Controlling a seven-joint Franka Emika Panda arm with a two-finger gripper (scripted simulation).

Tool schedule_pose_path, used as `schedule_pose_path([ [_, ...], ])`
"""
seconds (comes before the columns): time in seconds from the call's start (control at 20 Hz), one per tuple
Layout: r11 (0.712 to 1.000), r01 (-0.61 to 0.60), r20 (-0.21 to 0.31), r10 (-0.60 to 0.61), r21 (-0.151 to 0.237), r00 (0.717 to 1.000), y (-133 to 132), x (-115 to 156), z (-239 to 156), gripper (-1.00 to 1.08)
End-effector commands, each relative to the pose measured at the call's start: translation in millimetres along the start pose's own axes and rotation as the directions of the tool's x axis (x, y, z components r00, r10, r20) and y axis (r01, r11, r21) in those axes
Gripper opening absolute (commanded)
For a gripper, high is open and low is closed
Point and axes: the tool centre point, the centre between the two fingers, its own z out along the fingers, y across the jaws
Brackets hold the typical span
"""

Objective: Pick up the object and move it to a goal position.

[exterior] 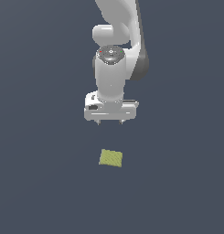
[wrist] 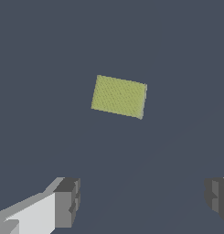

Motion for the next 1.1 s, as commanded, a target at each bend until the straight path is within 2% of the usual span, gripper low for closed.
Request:
schedule_pose_path([
  [0.0, 1.000, 0.000, 0.000, 0.000, 0.000, 1.000, 0, 0, 0, 1.00],
  [0.5, 1.000, 0.026, 0.000, -0.026, -0.006, 1.000, -24, 1, -4, 1.00],
  [1.05, 0.998, 0.059, 0.001, -0.059, -0.007, 0.998, -24, 3, -2, 1.00],
])
